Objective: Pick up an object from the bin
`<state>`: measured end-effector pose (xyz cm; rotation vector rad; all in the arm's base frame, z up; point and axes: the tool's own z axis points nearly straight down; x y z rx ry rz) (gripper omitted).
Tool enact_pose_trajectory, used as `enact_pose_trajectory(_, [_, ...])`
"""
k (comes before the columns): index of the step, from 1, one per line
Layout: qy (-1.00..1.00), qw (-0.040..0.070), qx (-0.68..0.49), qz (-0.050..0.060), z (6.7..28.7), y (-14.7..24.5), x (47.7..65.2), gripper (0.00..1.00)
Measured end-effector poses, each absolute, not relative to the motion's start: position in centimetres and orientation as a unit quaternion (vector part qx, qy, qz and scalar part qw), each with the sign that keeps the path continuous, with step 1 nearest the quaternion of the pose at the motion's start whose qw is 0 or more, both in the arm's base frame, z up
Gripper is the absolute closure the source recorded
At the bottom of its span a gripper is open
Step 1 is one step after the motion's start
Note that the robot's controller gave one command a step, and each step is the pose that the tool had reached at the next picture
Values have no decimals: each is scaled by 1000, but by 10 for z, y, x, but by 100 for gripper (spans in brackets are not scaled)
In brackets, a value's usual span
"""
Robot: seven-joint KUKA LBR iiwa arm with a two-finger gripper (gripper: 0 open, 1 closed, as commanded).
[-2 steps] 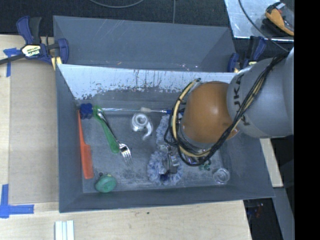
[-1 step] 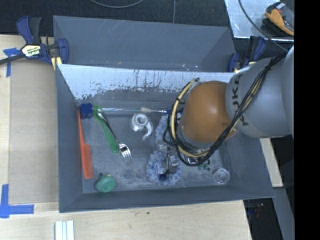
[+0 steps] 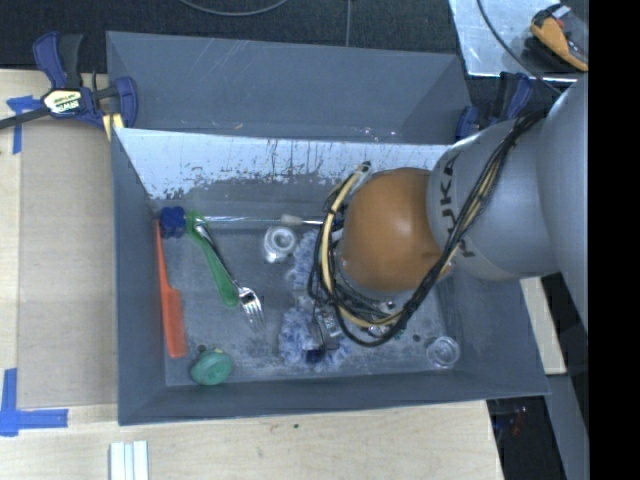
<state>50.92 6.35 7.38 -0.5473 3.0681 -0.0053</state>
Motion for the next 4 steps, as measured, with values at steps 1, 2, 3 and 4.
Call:
enact_pose_trajectory(1, [992,12,-125,-1,84,51,510,100])
enact_pose_trajectory(2, [985,16,-172,-1,85,68,516,100])
enact_pose_trajectory(3, [989,14,-150,-1,190,106,483,100])
enact_pose_trajectory(4, [987,14,-158,-2,244,84,495,100])
